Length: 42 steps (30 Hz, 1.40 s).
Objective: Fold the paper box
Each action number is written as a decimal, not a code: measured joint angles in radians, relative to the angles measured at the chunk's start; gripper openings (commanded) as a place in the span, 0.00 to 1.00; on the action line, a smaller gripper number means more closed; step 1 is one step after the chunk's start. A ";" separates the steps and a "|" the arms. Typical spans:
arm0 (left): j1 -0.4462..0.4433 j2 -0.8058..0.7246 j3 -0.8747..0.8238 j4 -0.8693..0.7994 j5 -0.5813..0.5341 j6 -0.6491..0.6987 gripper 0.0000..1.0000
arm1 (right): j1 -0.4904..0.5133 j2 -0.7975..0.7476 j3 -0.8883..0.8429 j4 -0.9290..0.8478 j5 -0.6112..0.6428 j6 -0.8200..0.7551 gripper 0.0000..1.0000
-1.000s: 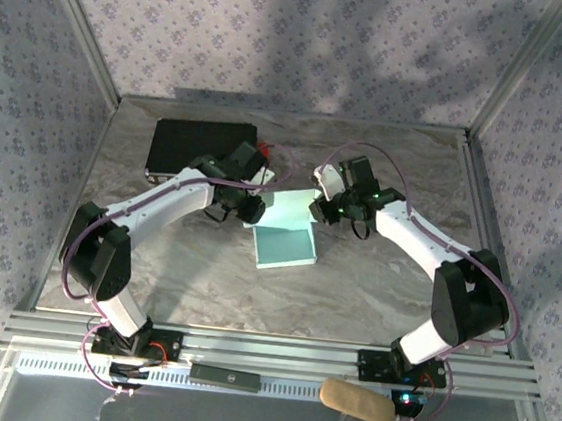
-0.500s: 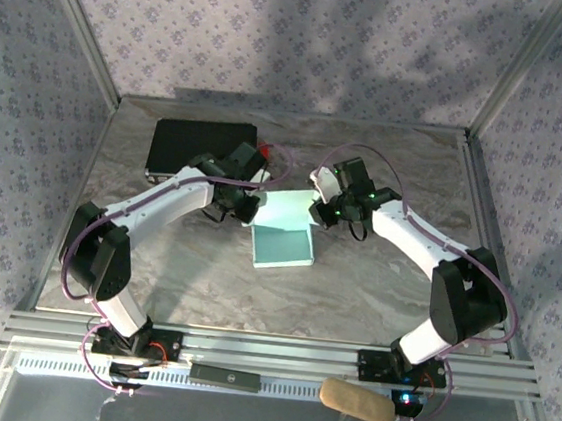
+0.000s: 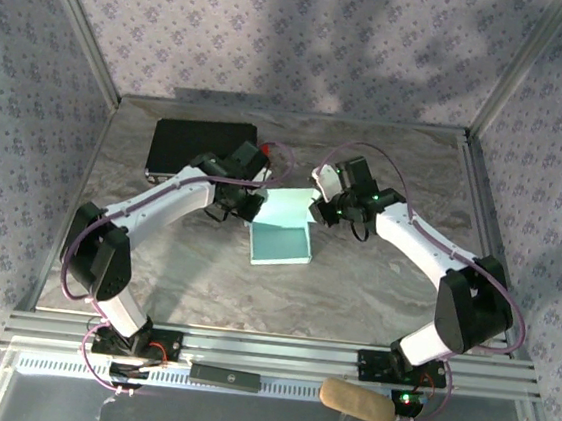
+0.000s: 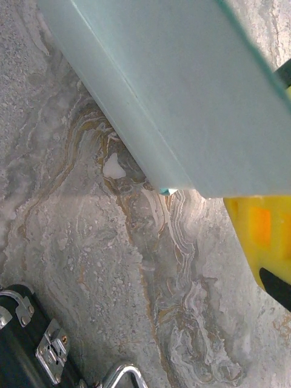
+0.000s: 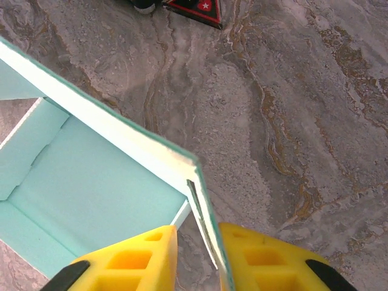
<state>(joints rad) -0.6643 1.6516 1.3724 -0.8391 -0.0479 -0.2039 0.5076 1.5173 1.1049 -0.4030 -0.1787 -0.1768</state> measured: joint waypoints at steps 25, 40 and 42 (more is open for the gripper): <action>0.008 0.032 0.027 0.068 -0.106 -0.201 0.02 | 0.171 0.079 0.080 0.054 0.360 0.453 0.00; 0.056 0.040 -0.027 0.249 -0.117 -0.366 0.02 | 0.222 0.127 0.085 0.161 0.474 0.660 0.00; 0.056 0.039 -0.055 0.280 -0.117 -0.375 0.02 | 0.227 0.127 0.080 0.174 0.489 0.660 0.00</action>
<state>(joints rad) -0.6079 1.6901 1.3178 -0.5591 -0.1654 -0.5785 0.7341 1.6440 1.1854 -0.2291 0.3103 0.4831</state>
